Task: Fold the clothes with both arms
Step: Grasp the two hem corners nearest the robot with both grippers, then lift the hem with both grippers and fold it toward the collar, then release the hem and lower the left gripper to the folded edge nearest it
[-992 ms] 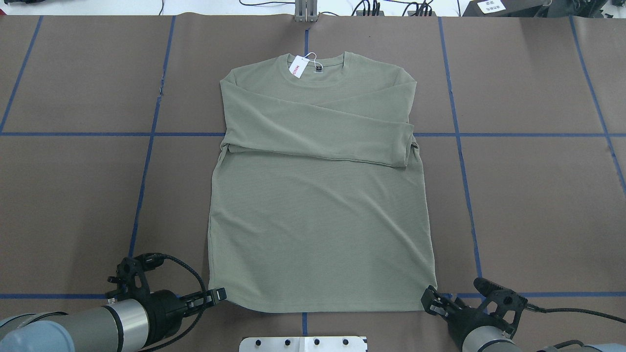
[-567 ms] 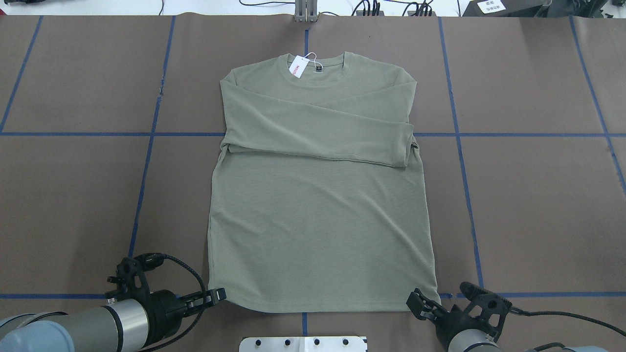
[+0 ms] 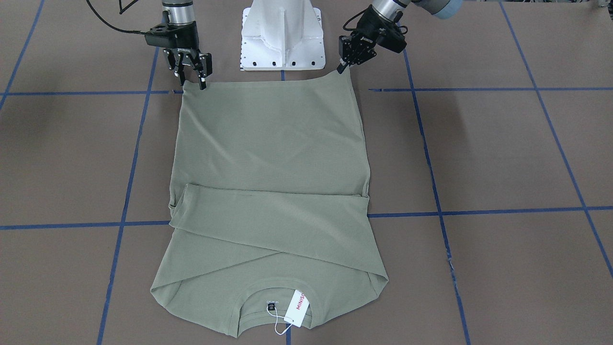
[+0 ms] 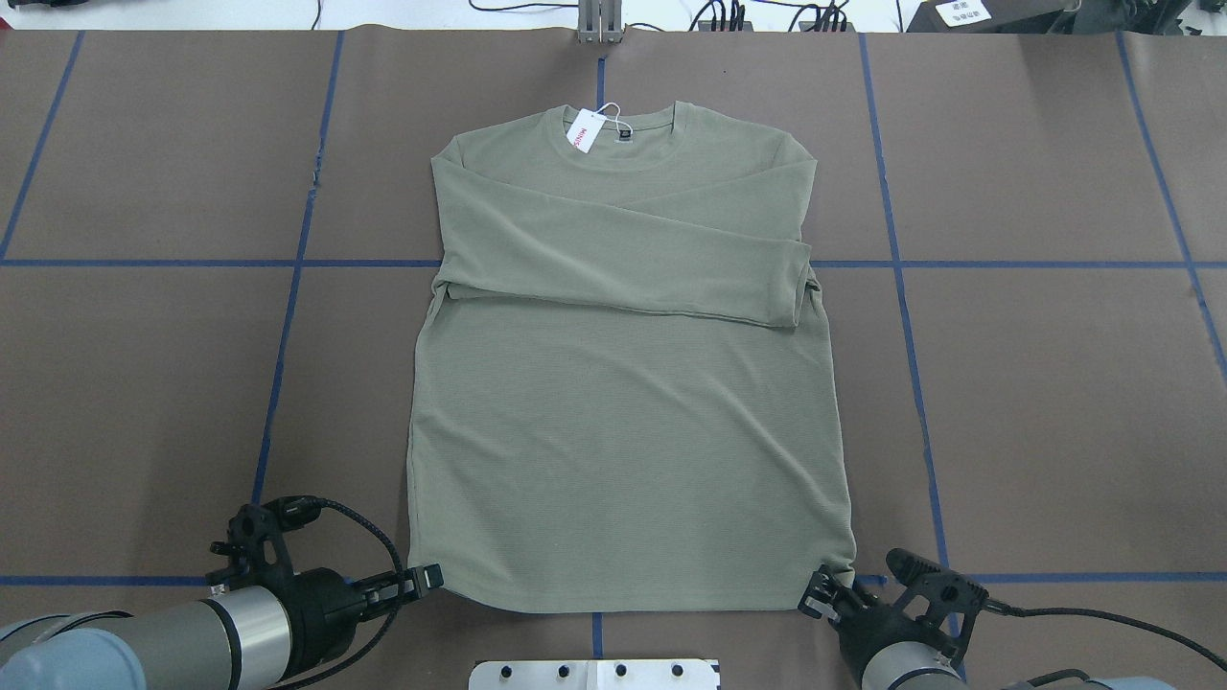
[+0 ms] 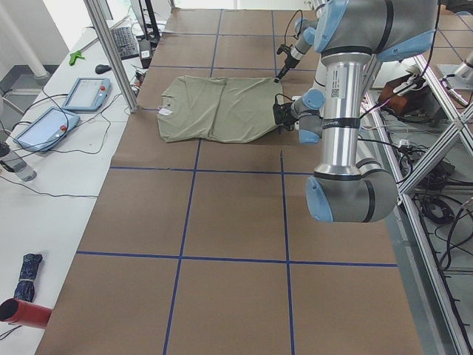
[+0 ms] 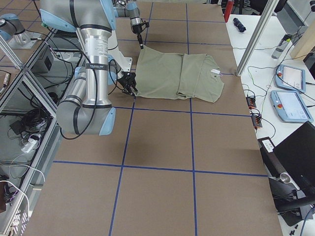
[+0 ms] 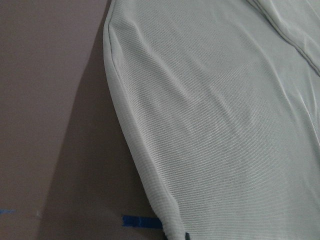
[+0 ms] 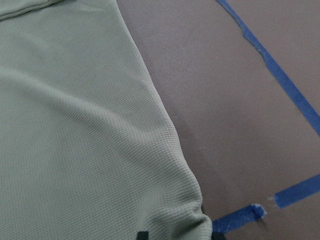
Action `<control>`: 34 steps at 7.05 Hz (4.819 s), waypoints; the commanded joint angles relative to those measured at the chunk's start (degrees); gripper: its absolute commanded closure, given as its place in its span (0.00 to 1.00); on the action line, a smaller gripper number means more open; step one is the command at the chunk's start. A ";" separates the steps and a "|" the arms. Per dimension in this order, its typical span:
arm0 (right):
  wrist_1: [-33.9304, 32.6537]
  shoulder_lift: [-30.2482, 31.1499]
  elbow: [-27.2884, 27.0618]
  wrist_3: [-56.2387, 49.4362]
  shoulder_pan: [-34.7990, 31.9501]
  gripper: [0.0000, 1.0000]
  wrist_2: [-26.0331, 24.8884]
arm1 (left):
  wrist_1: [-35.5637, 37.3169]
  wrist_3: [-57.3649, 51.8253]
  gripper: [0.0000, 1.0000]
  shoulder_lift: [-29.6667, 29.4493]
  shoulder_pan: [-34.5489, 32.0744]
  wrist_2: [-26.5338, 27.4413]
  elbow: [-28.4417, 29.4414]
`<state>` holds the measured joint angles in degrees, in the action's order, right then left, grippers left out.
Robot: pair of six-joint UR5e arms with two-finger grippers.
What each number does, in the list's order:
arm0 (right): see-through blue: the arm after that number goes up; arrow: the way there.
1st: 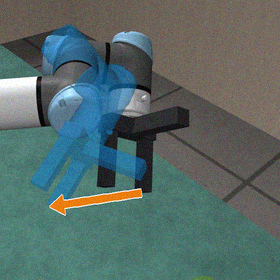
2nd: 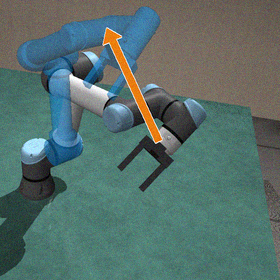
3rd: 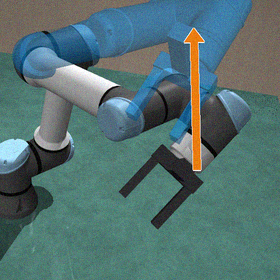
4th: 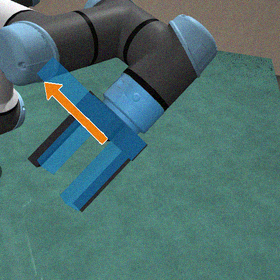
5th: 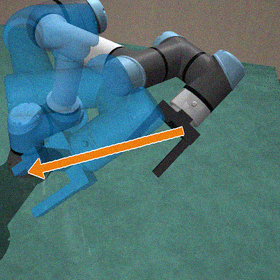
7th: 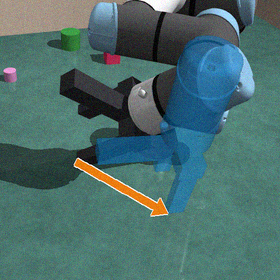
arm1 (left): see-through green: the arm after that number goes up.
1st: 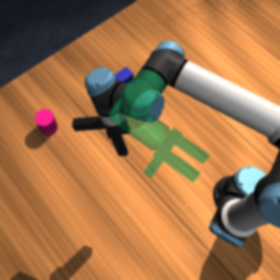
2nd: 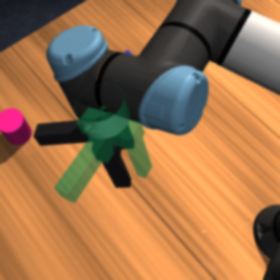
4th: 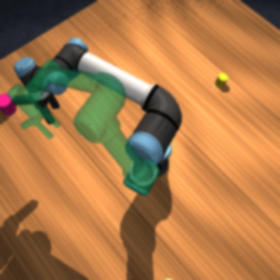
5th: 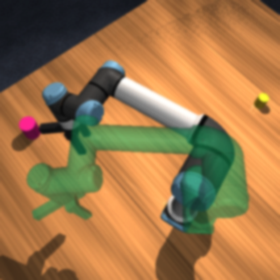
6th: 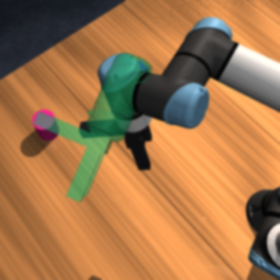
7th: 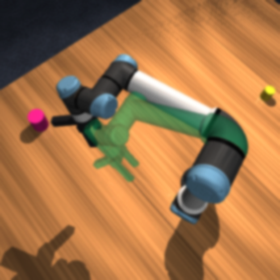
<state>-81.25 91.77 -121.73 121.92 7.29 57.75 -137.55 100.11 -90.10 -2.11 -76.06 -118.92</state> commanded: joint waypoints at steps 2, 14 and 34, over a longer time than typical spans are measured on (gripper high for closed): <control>-2.75 2.34 -5.66 -0.02 -0.78 1.00 0.26 | 0.00 -0.09 1.00 0.10 -0.09 -0.23 -1.13; -29.11 -27.52 -7.32 -28.98 -32.21 1.00 26.52 | 20.91 -24.04 1.00 -15.60 -29.03 -23.65 -3.29; 3.03 -36.93 33.84 -45.72 -50.36 0.00 39.81 | -2.46 -26.05 0.15 -8.42 -25.17 -18.79 16.88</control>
<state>-78.29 54.92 -87.80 76.02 -43.14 97.55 -138.95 70.19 -99.27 -30.85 -97.13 -101.89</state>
